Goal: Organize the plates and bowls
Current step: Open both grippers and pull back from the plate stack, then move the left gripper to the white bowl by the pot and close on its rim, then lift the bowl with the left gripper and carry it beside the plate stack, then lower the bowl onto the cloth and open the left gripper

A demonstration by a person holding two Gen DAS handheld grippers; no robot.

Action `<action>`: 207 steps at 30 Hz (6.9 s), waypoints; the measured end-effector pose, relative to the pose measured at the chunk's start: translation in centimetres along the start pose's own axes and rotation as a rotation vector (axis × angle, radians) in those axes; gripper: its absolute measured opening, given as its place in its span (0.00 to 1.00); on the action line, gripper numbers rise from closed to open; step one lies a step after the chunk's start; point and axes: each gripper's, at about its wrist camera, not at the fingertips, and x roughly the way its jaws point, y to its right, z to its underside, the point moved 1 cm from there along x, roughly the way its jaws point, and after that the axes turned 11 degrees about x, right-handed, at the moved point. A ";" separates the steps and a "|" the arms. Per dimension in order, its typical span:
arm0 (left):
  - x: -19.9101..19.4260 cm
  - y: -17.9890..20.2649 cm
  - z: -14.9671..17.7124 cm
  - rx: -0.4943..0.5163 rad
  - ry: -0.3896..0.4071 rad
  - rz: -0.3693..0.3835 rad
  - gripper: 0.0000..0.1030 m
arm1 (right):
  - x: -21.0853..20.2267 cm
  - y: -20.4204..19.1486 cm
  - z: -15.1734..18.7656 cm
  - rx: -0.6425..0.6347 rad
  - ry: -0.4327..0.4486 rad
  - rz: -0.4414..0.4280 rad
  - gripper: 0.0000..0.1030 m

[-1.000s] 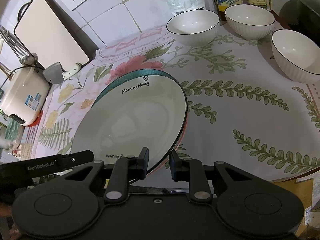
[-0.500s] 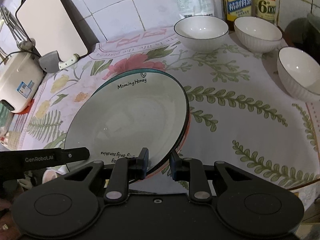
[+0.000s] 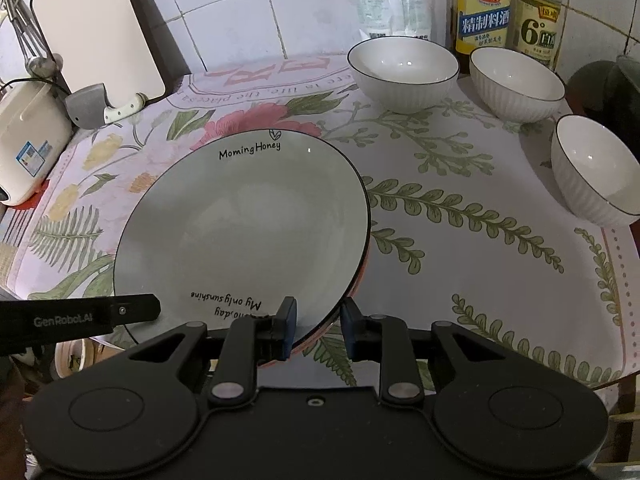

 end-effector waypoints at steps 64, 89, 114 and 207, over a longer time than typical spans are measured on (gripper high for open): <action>-4.0 22.1 -4.8 0.323 0.247 0.235 0.82 | -10.1 18.7 -0.6 -0.244 0.485 -0.029 0.94; 11.7 27.5 -8.6 0.228 0.145 0.312 0.36 | 1.2 23.0 -4.2 -0.170 0.438 -0.032 0.96; 5.8 26.6 -5.9 0.362 0.118 0.176 0.22 | -1.4 19.5 -1.9 -0.289 0.555 -0.045 0.96; 0.8 20.7 -11.9 0.202 0.202 0.170 0.50 | -6.8 19.3 -13.4 0.332 0.270 -0.332 0.85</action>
